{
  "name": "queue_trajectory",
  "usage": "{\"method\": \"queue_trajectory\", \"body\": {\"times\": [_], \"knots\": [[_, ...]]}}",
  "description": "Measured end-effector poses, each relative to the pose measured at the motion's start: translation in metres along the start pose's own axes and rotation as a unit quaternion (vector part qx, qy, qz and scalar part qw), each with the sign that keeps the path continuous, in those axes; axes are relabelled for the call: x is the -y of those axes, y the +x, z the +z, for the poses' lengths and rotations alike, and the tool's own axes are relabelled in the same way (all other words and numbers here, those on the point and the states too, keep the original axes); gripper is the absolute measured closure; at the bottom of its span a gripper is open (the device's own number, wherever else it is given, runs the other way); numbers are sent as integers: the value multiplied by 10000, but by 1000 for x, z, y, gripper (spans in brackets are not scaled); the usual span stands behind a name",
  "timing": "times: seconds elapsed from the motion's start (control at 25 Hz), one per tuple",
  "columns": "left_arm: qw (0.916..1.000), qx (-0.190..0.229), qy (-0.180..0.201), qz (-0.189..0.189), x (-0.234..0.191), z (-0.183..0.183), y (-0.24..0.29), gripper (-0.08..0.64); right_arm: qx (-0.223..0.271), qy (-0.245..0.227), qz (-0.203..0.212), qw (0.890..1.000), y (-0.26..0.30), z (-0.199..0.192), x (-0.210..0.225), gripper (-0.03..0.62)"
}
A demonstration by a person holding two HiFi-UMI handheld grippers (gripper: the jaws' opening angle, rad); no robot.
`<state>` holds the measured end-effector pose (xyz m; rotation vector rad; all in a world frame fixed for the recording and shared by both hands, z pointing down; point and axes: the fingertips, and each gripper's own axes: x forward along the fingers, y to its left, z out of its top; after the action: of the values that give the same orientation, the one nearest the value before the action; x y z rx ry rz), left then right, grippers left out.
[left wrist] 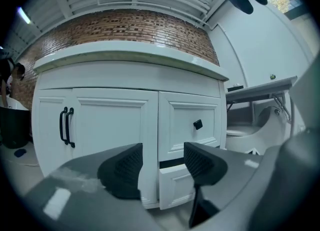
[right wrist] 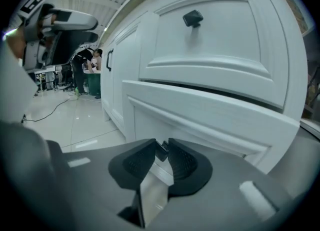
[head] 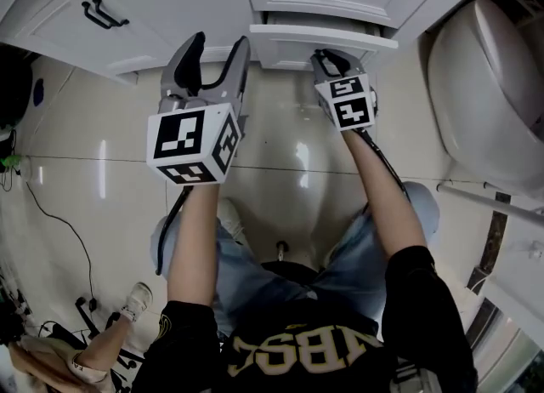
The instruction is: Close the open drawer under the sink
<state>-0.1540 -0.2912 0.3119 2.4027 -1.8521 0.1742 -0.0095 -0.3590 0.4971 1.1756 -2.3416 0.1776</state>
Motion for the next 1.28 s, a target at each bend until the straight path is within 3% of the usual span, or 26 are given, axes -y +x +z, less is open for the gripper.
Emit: {"method": "queue_trajectory", "body": {"times": [0.28,0.44,0.56,0.76,0.92,1.04,1.12,1.28], "knots": [[9997,-70,-77,-232,13,-4,2,302,208,894,65,9958,22,7,24,512],[9996,-32,-61,-259,15,1,2,302,258,1139,220,9929,14,8,21,508],[9994,36,-44,-336,24,9,-5,302,511,1022,410,9926,-10,28,8,508],[9988,187,114,-433,38,23,-29,302,1133,380,105,9928,-85,82,0,505],[9984,357,141,-424,48,37,-53,302,1575,485,-360,9857,-154,105,1,397],[9970,450,535,-336,57,46,-72,302,2210,777,-520,9708,-209,125,-2,331],[9953,506,748,-355,62,50,-88,302,2517,724,-677,9627,-241,131,-3,298],[9940,677,725,-452,67,57,-115,302,2905,910,-874,9485,-285,135,-7,221]]}}
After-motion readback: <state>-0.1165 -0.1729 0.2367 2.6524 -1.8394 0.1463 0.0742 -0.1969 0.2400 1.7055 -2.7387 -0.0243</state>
